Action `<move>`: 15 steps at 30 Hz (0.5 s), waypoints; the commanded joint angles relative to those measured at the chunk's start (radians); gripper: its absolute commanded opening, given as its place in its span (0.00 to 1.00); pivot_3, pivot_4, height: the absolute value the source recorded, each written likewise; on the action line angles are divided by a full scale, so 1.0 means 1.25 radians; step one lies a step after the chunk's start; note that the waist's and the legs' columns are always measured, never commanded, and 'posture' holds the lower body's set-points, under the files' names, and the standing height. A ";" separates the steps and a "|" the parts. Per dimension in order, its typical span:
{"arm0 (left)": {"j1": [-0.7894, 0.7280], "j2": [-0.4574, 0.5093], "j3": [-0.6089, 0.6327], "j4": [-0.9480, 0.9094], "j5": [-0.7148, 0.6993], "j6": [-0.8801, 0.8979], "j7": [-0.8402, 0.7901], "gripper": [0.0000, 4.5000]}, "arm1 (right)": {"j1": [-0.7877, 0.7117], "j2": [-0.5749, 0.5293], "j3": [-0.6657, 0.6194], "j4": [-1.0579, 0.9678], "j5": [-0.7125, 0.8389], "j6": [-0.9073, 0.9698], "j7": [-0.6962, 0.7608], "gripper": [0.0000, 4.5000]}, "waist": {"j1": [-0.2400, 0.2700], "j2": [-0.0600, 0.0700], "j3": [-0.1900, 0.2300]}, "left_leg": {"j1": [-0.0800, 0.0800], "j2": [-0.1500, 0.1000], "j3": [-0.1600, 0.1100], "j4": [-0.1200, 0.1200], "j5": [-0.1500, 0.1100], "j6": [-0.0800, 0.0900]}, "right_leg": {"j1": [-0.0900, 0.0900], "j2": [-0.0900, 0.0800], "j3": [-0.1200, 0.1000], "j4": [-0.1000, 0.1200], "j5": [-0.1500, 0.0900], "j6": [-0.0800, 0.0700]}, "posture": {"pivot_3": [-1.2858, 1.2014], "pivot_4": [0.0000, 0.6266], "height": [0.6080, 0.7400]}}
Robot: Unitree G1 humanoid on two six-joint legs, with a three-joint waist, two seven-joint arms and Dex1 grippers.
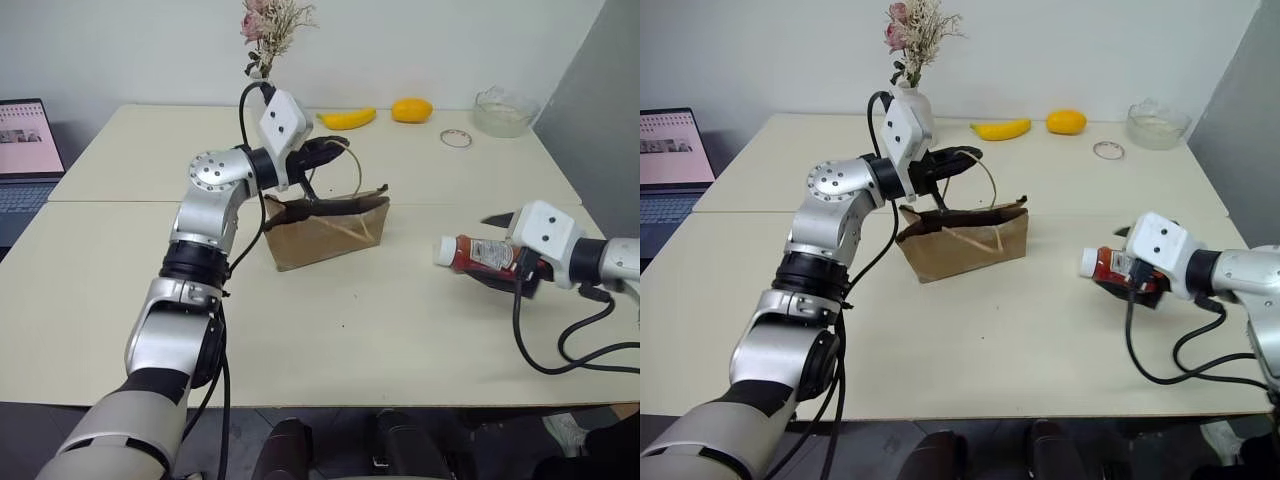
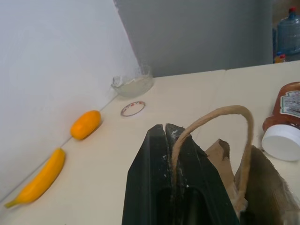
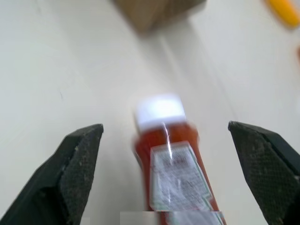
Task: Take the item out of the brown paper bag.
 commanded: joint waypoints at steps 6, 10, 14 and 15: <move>-0.056 0.086 -0.018 0.069 0.057 -0.048 -0.081 0.35 | -0.102 0.153 0.054 -0.164 0.111 0.167 -0.200 1.00 | 0.000 0.000 0.000 | 0.000 -0.001 0.000 0.000 0.000 0.000 | 0.000 -0.001 0.001 0.000 0.000 0.000 | 0.52 0.24 1.00; -0.040 0.114 -0.005 0.058 0.073 -0.067 -0.051 0.62 | -0.131 0.153 0.081 -0.127 0.110 0.149 -0.210 1.00 | 0.002 0.000 0.000 | -0.001 0.000 0.000 0.000 0.000 0.000 | 0.000 -0.001 0.000 -0.001 0.000 0.000 | 0.52 0.24 1.00; 0.032 0.137 0.023 -0.037 0.050 -0.043 -0.035 0.76 | -0.141 0.157 0.102 -0.084 0.100 0.112 -0.214 1.00 | 0.002 0.000 0.000 | -0.002 0.000 0.000 0.000 0.000 0.000 | 0.000 -0.001 0.000 -0.002 0.000 0.000 | 0.52 0.24 1.00; 0.052 0.141 0.031 -0.067 0.043 -0.031 -0.028 0.76 | -0.140 0.158 0.107 -0.076 0.095 0.101 -0.216 1.00 | 0.002 0.000 0.000 | -0.002 0.000 -0.001 0.000 0.000 0.000 | 0.000 -0.001 0.000 -0.002 0.000 0.000 | 0.52 0.24 1.00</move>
